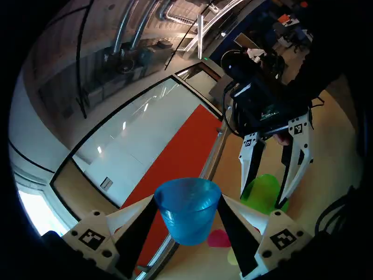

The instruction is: Pour water

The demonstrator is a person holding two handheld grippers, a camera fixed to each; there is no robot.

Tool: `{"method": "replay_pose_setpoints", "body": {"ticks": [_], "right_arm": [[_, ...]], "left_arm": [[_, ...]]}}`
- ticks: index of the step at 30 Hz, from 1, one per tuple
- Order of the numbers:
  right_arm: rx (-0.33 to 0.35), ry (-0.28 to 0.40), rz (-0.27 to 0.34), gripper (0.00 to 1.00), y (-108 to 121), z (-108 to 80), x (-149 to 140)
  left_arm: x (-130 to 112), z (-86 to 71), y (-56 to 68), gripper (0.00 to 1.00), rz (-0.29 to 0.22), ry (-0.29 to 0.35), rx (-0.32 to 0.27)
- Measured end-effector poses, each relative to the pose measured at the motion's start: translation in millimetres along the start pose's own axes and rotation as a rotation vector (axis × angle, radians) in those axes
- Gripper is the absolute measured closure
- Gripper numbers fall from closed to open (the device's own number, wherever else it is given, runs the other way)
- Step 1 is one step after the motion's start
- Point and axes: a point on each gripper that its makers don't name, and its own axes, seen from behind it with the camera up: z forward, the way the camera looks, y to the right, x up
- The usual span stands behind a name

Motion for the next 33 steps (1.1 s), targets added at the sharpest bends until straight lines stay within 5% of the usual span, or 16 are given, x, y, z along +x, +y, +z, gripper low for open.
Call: {"method": "replay_pose_setpoints", "body": {"ticks": [33], "right_arm": [[0.006,0.011,0.004,0.06,-3.2,2.8,1.4]], "left_arm": [[7.7,6.2,3.8,0.13,0.126,0.006,0.014]]}}
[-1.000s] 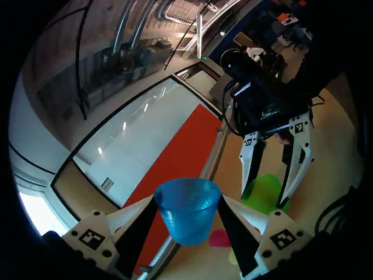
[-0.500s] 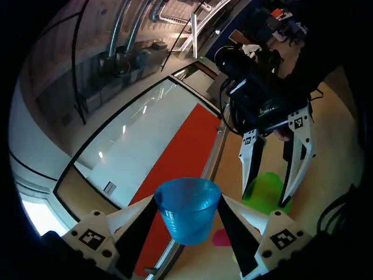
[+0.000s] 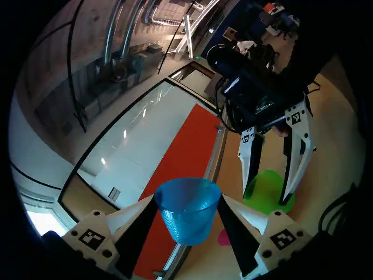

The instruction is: Pour water

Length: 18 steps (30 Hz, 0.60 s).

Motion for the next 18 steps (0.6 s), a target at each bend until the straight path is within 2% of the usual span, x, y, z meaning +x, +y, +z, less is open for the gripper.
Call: {"method": "replay_pose_setpoints", "body": {"ticks": [9,18], "right_arm": [[0.0,0.006,0.003,0.06,-1.2,0.7,2.7],[0.001,0.011,0.006,0.06,-1.3,0.3,1.8]], "left_arm": [[1.8,0.9,-0.6,0.13,0.023,-0.001,0.002],[5.8,1.0,1.4,0.13,0.068,0.002,0.001]]}}
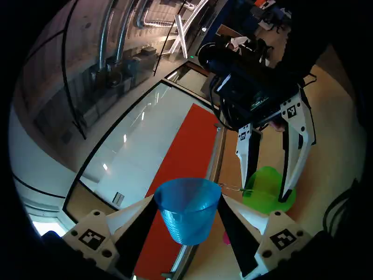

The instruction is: Pour water

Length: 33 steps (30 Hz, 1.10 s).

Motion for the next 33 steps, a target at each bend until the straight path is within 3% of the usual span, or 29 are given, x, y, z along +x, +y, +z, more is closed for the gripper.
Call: {"method": "replay_pose_setpoints", "body": {"ticks": [33], "right_arm": [[-0.001,0.009,-0.005,0.06,-0.7,-1.0,1.5]], "left_arm": [[4.8,-0.3,-0.2,0.13,0.043,0.006,0.01]]}}
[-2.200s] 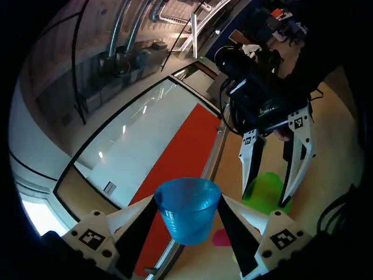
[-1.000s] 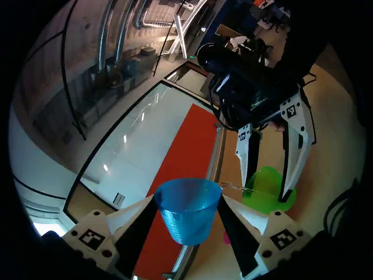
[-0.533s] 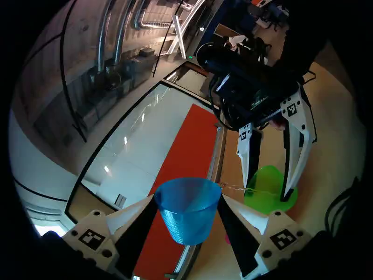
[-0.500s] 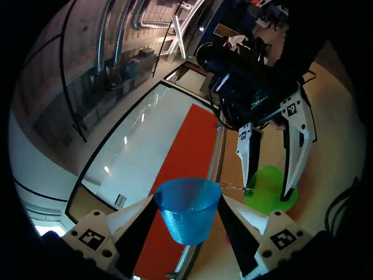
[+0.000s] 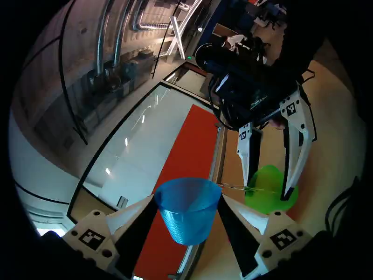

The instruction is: Pour water

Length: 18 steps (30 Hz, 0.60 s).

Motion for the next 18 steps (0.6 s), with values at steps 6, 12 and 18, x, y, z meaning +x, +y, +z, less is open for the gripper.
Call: {"method": "replay_pose_setpoints", "body": {"ticks": [6,12,18], "right_arm": [[-0.001,0.001,-0.003,0.06,-0.2,-0.8,2.1],[-0.001,0.001,-0.005,0.06,0.3,-1.3,3.2],[-0.003,0.0,-0.009,0.07,0.6,-1.7,3.7]], "left_arm": [[-0.1,0.3,1.9,0.13,0.006,0.0,-0.002],[0.6,-0.1,0.7,0.13,0.006,0.001,-0.001],[0.0,-1.4,0.6,0.13,0.009,0.0,0.001]]}}
